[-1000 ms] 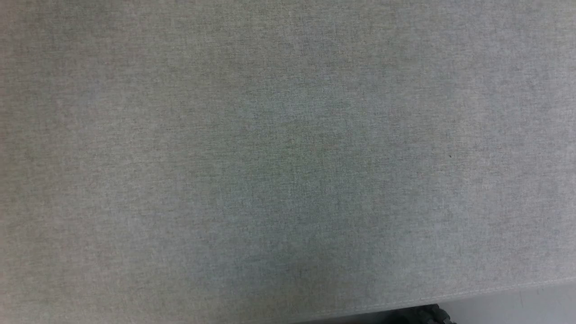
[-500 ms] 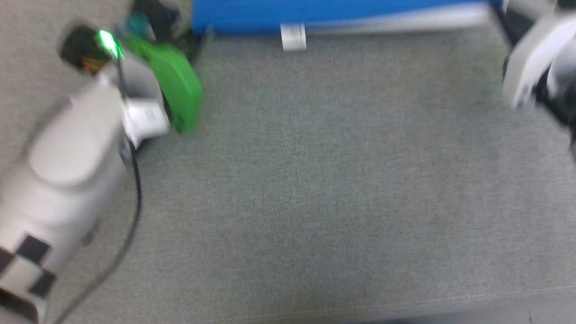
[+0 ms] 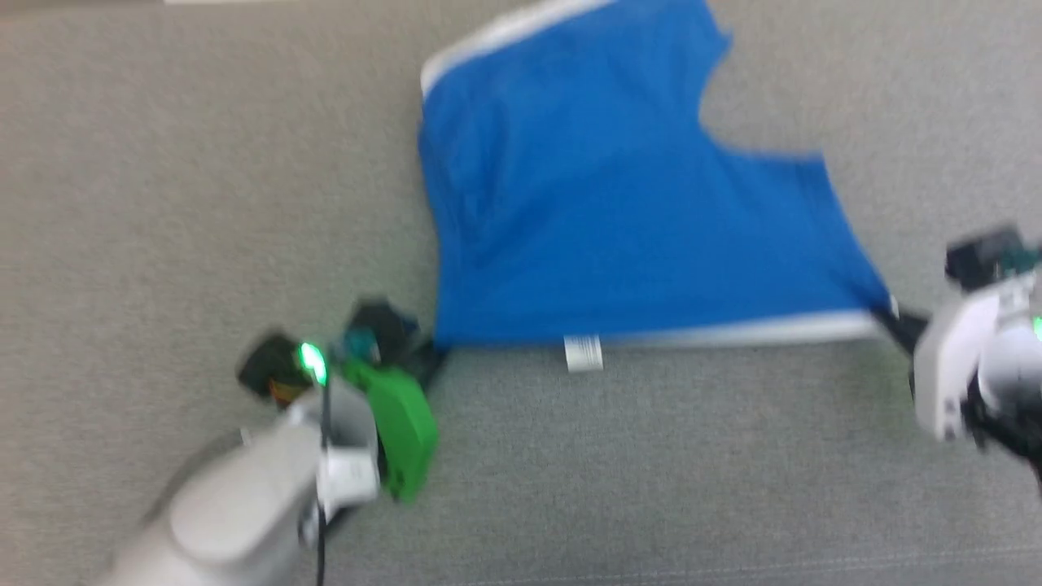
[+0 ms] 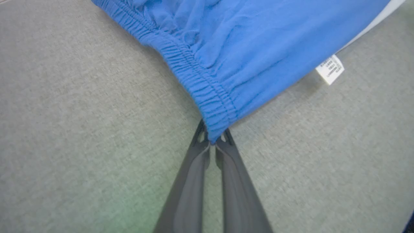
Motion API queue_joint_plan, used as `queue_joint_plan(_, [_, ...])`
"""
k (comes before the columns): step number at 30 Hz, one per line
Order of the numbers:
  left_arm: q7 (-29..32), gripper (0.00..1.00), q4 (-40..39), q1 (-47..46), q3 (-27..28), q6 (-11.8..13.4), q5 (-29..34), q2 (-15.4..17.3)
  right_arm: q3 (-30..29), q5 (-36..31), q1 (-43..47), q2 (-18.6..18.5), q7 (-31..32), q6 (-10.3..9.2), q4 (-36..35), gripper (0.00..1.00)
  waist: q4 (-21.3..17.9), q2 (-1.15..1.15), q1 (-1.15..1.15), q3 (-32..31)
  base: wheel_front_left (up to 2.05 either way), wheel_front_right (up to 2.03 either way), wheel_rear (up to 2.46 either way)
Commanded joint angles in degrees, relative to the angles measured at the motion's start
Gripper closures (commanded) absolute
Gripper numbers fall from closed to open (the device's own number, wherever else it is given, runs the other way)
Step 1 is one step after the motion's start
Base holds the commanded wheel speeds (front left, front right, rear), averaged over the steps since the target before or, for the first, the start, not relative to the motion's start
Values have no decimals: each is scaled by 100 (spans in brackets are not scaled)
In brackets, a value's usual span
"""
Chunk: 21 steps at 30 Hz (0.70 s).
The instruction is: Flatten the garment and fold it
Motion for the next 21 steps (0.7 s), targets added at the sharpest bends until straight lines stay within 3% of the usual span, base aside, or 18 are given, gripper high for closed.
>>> queue_joint_plan(1, [-26,100,-54,274,-28,126,-101,148,-101,24,308,-185,77,-55,-80,100,142,0,1,-535,0,0,0])
queue_joint_plan(9, [-20,100,-834,1317,-361,454,-205,379,-839,-12,1834,-449,367,-55,-779,100,258,0,1,-971,0,0,0])
queue_joint_plan(16, [131,100,-1477,1792,-557,688,-261,549,-1699,149,3055,-378,955,-55,-1514,100,324,0,1,-1045,0,0,0])
queue_joint_plan(21, [166,100,-1691,1691,-503,765,-239,553,-2125,36,3257,-246,1015,-55,-2153,100,388,0,1,-978,0,0,0])
